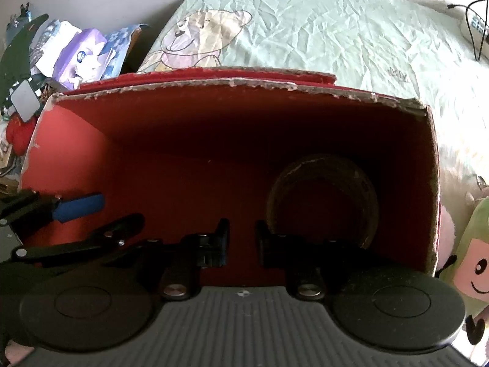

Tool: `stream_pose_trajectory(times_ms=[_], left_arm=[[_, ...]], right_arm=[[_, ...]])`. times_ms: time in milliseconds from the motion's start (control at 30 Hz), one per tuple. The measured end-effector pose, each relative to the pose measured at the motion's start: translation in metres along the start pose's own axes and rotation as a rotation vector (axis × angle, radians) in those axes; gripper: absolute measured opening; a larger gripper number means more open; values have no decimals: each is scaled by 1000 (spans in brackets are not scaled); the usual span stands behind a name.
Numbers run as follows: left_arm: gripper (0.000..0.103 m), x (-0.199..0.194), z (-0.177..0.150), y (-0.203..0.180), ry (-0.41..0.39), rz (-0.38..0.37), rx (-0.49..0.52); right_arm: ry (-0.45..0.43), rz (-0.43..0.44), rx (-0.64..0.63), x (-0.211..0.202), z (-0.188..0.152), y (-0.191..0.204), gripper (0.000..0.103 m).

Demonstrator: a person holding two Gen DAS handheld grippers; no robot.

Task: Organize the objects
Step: 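Carry the tape roll into the red box and open the right gripper, then withdraw the right gripper from the box toward the pinecone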

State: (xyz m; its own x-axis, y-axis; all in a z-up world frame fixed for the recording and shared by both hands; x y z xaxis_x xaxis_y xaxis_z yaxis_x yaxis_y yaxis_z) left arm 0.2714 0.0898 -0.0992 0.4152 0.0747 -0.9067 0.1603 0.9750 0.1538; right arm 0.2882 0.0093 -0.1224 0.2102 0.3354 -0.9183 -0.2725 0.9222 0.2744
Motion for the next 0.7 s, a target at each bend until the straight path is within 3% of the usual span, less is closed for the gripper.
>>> stream_pose_trajectory(times_ms=[267,700], left_arm=[[47,-6,-1,-4,-10,29,18],[47,-61,-3,-19,-107,100,25]], right_arm=[[-76,42,-17,-17,-5,-1,22],[-277,101,-28,-77,-17,-7,25]])
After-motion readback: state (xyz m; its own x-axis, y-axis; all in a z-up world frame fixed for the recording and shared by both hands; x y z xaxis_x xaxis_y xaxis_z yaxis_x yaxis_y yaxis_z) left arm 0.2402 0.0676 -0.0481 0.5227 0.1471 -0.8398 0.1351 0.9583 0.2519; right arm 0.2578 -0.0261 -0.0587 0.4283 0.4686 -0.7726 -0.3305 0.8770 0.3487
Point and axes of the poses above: each gripper's, at about its wrist camera, not at the fingertips, and x roughly the way its jaws point, y to its left, z to its top, the point moved 10 cm from there along x, roughly the way its jaws point, and after that the axes turned 12 degrees about x, right-handed, at the moved point
